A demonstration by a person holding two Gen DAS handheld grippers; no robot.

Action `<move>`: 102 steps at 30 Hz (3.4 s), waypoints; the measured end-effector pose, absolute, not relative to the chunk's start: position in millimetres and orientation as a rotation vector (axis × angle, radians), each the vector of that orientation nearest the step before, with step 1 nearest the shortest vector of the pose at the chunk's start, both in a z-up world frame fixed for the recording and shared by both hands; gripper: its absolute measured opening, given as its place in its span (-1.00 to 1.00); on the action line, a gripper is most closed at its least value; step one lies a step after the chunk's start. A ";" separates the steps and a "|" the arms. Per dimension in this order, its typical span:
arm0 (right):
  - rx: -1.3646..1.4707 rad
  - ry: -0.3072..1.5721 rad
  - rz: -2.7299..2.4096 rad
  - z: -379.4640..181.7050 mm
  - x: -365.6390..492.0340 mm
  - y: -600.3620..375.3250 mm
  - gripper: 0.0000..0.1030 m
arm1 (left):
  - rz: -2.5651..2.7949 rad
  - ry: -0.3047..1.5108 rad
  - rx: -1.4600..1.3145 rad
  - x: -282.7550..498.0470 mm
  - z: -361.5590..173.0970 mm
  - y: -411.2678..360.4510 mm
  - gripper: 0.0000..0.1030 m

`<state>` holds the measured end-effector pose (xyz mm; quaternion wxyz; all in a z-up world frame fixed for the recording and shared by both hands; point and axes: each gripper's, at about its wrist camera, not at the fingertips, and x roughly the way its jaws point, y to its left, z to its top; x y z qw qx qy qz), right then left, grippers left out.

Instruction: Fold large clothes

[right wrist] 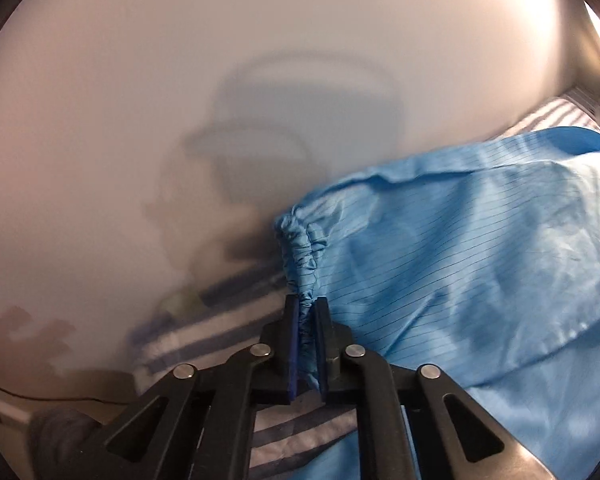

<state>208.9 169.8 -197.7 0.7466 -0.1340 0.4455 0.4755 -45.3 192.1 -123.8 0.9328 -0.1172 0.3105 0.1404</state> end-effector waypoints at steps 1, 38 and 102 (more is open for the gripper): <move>-0.237 0.962 1.035 -187.2 206.6 156.5 -0.94 | 0.288 0.631 -0.238 -44.4 -123.0 192.6 0.00; 0.193 0.975 0.691 -183.1 195.1 -133.0 -0.41 | 0.086 0.981 -0.464 154.4 -267.2 156.1 -0.95; 0.054 1.061 0.771 -147.0 292.7 -74.9 -0.20 | -0.278 0.919 -0.285 45.9 -243.3 57.5 -0.05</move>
